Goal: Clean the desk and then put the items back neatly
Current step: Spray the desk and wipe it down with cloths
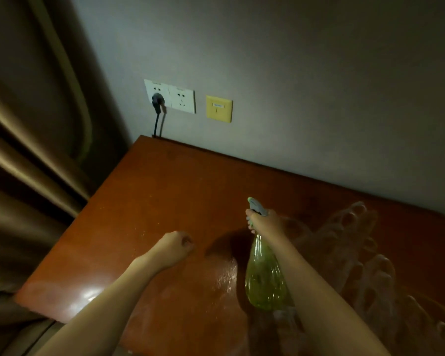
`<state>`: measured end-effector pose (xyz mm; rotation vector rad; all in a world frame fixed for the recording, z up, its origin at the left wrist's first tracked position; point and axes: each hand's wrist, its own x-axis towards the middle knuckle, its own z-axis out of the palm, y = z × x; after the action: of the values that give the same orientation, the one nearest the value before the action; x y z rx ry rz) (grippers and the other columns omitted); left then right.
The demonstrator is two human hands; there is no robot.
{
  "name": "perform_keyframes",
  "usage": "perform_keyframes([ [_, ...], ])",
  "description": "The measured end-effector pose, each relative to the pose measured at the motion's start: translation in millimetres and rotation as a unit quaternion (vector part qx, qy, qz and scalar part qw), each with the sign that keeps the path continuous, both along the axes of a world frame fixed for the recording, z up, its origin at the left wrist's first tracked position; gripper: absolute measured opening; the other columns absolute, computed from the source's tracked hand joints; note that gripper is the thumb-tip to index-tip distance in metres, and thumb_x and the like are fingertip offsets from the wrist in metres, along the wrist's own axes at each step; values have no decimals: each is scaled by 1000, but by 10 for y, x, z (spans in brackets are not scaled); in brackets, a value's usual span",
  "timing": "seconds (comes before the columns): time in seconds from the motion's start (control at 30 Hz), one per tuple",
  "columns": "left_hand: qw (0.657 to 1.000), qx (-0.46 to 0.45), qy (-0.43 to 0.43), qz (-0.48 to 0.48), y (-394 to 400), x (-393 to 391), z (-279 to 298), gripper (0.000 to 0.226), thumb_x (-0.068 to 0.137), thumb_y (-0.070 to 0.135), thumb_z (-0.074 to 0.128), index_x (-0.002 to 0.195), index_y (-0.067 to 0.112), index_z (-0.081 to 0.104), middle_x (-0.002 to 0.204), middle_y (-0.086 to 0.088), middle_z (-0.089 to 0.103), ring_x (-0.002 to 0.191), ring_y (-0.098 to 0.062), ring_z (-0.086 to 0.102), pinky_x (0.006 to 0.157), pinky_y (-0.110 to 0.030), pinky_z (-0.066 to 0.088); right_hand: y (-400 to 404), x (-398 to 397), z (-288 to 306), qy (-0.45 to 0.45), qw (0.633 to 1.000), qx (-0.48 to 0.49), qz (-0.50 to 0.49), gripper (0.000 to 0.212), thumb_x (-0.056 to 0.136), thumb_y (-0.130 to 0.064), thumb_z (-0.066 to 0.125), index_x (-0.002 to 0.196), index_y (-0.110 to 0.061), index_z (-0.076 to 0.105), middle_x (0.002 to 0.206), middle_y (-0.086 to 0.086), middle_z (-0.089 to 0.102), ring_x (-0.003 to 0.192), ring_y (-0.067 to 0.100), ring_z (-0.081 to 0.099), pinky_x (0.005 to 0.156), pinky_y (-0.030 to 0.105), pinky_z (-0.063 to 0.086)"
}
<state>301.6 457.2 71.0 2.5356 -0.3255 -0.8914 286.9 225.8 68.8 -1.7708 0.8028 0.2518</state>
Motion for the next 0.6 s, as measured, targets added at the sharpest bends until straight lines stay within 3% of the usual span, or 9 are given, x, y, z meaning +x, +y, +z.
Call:
perform_keyframes([
  [0.13,1000,8,7,-8,-193,116,-18,32,99,23,46,128,12,55,129,-4,58,114,-17,56,86,-20,42,-74,335,-11,22,996,-66,57,15,93,-23,53,84,-12,57,70,1,54,56,13,53,52,22,44],
  [0.2,1000,15,7,-5,-233,176,-31,33,98,24,46,128,13,55,129,-4,57,114,-17,56,85,-20,42,-157,460,-11,52,991,-93,80,11,95,-23,49,100,-17,57,70,0,54,57,12,60,45,18,47],
  [0.27,1000,23,9,-4,-263,240,-40,32,98,23,46,127,12,56,126,-4,59,109,-17,57,82,-20,42,-303,496,-58,61,994,-82,48,18,95,-24,50,108,-14,55,75,0,55,65,12,61,56,24,55],
  [0.33,999,30,16,-4,-312,282,-84,31,99,22,45,126,11,56,124,-5,60,104,-16,57,79,-20,42,-493,465,-101,60,994,-84,22,24,94,-28,53,104,-6,54,78,2,56,66,13,58,69,30,55],
  [0.43,998,42,31,-18,-455,294,-159,33,99,22,44,129,11,54,123,-6,60,100,-15,59,77,-20,44,-804,306,-165,55,998,-33,-24,23,91,-24,58,103,-4,59,84,5,60,72,14,58,64,29,57],
  [0.5,998,34,39,-30,-581,254,-207,33,99,22,44,129,12,53,119,-4,60,85,-9,58,67,-17,44,-984,186,-171,23,998,14,-60,22,90,-19,60,107,-4,60,89,6,61,77,14,59,59,28,55],
  [0.6,996,29,52,-63,-831,153,-240,33,99,22,44,130,13,51,120,-3,58,74,-5,55,60,-16,45,-1202,48,-151,-4,995,6,-100,22,90,-20,60,107,-6,61,91,7,62,77,14,59,51,24,50],
])
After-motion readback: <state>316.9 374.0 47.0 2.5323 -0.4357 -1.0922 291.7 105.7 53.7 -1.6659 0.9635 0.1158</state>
